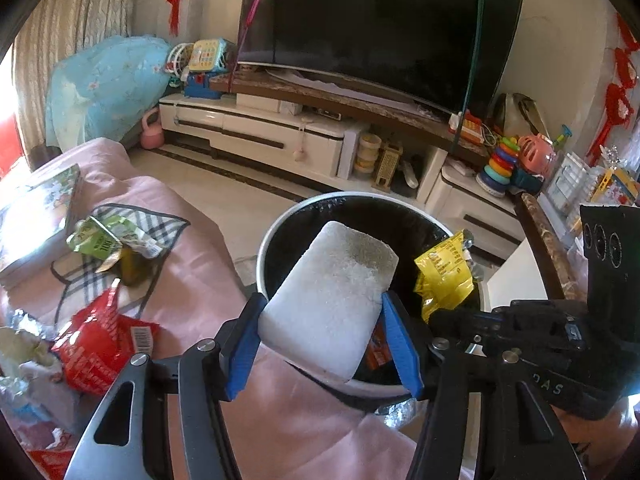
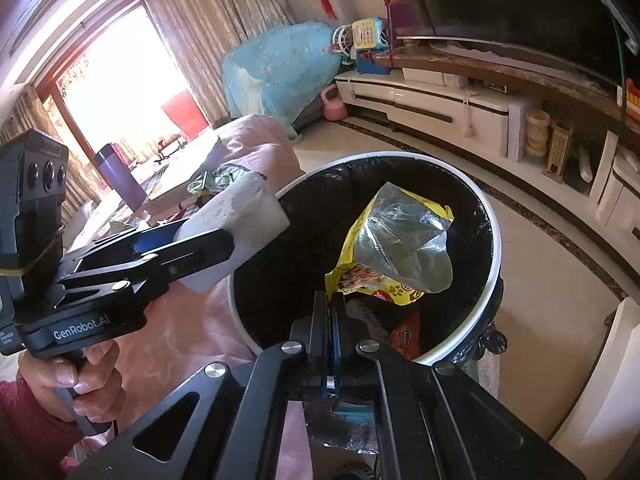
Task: Collect trash
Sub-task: 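Move both tools over the bin and release the foam block and yellow wrapper, then grasp the green milk carton with the left tool while the right grasps the red box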
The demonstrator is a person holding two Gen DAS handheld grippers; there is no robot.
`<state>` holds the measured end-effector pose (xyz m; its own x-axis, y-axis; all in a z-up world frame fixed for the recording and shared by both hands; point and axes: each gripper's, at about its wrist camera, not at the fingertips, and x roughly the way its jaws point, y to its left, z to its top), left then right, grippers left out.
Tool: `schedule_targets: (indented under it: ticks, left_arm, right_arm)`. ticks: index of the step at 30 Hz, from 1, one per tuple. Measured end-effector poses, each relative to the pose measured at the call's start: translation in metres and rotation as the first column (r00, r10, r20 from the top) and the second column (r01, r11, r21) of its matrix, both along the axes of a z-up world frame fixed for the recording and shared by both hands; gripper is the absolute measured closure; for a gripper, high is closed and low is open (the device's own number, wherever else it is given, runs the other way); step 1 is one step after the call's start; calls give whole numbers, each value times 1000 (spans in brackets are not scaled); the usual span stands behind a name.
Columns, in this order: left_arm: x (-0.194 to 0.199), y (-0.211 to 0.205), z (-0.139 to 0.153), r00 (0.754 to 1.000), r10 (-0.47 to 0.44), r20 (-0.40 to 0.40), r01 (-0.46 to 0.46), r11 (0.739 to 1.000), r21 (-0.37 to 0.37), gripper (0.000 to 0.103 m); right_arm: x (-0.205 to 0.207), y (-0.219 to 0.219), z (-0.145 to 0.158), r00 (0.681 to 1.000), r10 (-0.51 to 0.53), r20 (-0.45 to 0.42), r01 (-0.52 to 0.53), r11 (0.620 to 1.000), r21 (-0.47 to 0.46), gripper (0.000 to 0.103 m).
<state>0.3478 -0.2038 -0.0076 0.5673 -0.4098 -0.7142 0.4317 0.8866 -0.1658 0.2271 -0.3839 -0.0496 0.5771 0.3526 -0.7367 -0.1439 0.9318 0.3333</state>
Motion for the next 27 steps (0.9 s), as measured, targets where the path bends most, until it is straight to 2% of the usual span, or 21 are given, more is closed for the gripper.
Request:
schedule_targets:
  ticks: [1,3,4,7,10,12,15,17,19,27]
  left_arm:
    - [2,-1,-1,1000,-1,-6,1,1000,0,42]
    - [6,-3,-2,1000,2,-16,-2,1000,-1,39]
    - [8,-3,-2,1000,6,-21,-6,1000,-4,37]
    - [8,1,-2,999,20,-26,-21,1000,-24,30]
    - [4,8,-1,999,30,-26,-32,999,-41,30]
    - [-5,13,1,999,41,-32,-42,998,-39,30]
    - [-25,27,3,998,54,-14,-55,997,-56,26]
    - [-39,40,2,998,67,-4,-67,996,-66,25]
    - [-54,53,1,997,80,-7,-80,994,-74,25]
    - [-110,111,6,990,142,-11,-142,985,-94,25]
  right_arm:
    - [2,0,-1,1000,5,-4,-5,1000,-3,96]
    - [2,0,-3,1000,-3,-10,3,1000,-28,95]
    - [2,0,-4,1000,-4,-12,4,999,-32,91]
    - [-2,-1,-4,1000,-15,-10,14,999,-31,71]
    - [-9,-1,-1,1000,-27,2,27,999,-36,66]
    - [-14,-1,2,999,-39,14,39,999,-33,60]
    - [-20,2,7,998,-58,35,59,998,-31,45]
    - [-28,5,11,996,-75,56,76,997,-25,29]
    - [-34,11,14,993,-87,79,90,996,-24,21]
    - [-51,51,17,987,-95,133,96,995,-4,9]
